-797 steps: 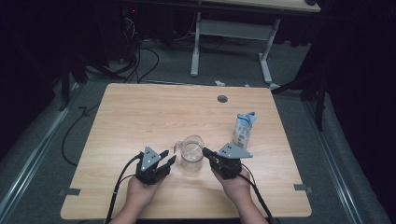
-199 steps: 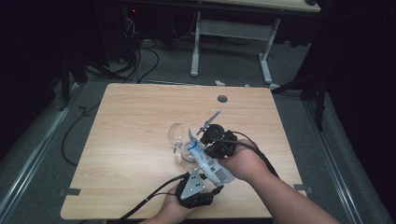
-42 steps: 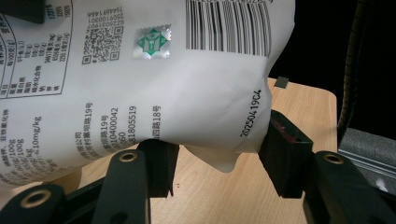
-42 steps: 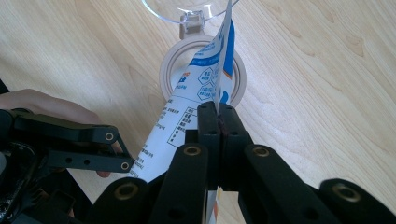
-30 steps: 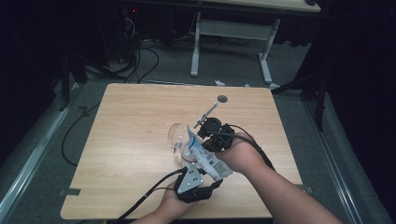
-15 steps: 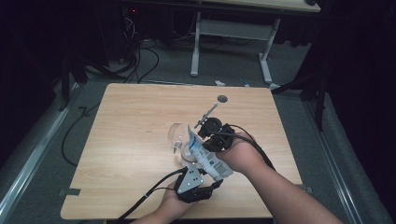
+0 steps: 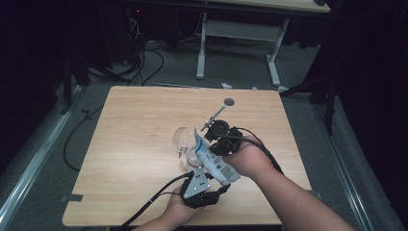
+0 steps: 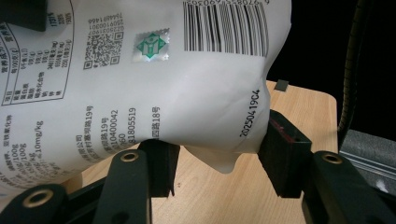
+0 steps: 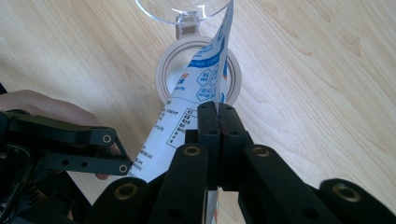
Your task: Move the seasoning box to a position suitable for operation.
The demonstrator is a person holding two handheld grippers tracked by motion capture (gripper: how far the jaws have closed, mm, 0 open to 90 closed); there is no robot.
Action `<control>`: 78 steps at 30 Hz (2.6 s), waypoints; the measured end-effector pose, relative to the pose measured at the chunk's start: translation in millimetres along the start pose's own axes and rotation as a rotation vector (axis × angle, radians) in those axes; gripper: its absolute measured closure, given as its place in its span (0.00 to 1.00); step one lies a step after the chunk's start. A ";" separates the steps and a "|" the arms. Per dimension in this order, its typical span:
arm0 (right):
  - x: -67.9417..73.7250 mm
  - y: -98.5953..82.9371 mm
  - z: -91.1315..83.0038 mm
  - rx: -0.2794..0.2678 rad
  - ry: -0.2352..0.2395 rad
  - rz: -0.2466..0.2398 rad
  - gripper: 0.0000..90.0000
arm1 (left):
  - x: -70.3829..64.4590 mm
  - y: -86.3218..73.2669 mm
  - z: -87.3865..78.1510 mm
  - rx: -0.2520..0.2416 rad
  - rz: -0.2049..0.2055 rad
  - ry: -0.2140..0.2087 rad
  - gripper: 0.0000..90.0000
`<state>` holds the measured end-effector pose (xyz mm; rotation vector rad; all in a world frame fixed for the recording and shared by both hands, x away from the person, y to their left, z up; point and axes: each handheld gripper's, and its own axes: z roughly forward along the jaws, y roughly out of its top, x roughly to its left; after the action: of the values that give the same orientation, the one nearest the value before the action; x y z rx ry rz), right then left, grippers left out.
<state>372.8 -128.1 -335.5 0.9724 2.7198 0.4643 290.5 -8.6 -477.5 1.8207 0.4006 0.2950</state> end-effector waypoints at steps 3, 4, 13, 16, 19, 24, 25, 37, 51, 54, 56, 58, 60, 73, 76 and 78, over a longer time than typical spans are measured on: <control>0.1 1.0 1.1 0.004 -0.004 -0.002 1.00 | 0.7 -0.6 -0.2 0.008 0.005 0.004 0.58; 0.7 1.3 1.8 0.004 -0.003 -0.003 1.00 | 0.7 -0.7 -0.5 0.009 0.004 0.003 0.57; -0.3 2.6 2.8 0.003 -0.004 -0.004 1.00 | 1.7 0.2 -0.6 -0.003 0.001 -0.001 0.58; 0.2 3.2 3.5 0.004 -0.004 -0.005 1.00 | 2.0 -0.2 -0.3 -0.004 0.005 0.002 0.58; -0.2 3.7 3.3 0.005 -0.006 -0.006 1.00 | 2.5 -0.3 -0.3 -0.004 0.005 0.002 0.58; -0.7 4.1 2.2 0.006 -0.010 -0.006 1.00 | 3.0 -0.5 -0.2 -0.012 0.005 0.003 0.58; -0.6 4.2 2.0 0.007 -0.010 -0.003 1.00 | 3.0 -0.5 -0.3 -0.013 0.006 0.003 0.58; -0.8 4.9 1.6 0.003 -0.009 -0.001 1.00 | 3.8 -0.6 -0.3 -0.013 0.008 0.004 0.58; -3.3 2.1 2.5 0.001 -0.007 0.007 1.00 | 4.0 -0.4 1.1 -0.012 -0.005 -0.006 0.58; -3.8 2.1 2.3 -0.003 -0.006 0.008 1.00 | 4.4 -0.1 1.0 -0.012 -0.005 -0.006 0.59; -4.0 2.3 2.3 -0.003 -0.004 0.008 1.00 | 4.4 0.0 1.1 -0.014 -0.007 -0.005 0.59; -4.5 2.6 2.5 -0.002 -0.004 0.005 1.00 | 4.6 0.1 1.0 -0.014 -0.007 -0.005 0.59; -4.2 3.1 2.1 0.002 -0.004 0.012 1.00 | 4.7 0.5 0.6 -0.017 -0.008 -0.005 0.59; -4.2 5.4 2.3 0.005 -0.007 0.009 1.00 | 5.8 0.6 0.3 -0.018 -0.012 -0.005 0.59; -4.1 5.7 3.5 0.005 -0.005 0.008 1.00 | 5.9 0.4 0.4 -0.016 -0.011 -0.004 0.59; -3.8 5.9 3.5 0.005 -0.005 0.008 1.00 | 5.9 0.5 0.3 -0.017 -0.010 -0.004 0.59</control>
<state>380.2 -125.5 -336.2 0.9840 2.7146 0.4561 296.0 -6.6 -477.2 1.8021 0.4030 0.2874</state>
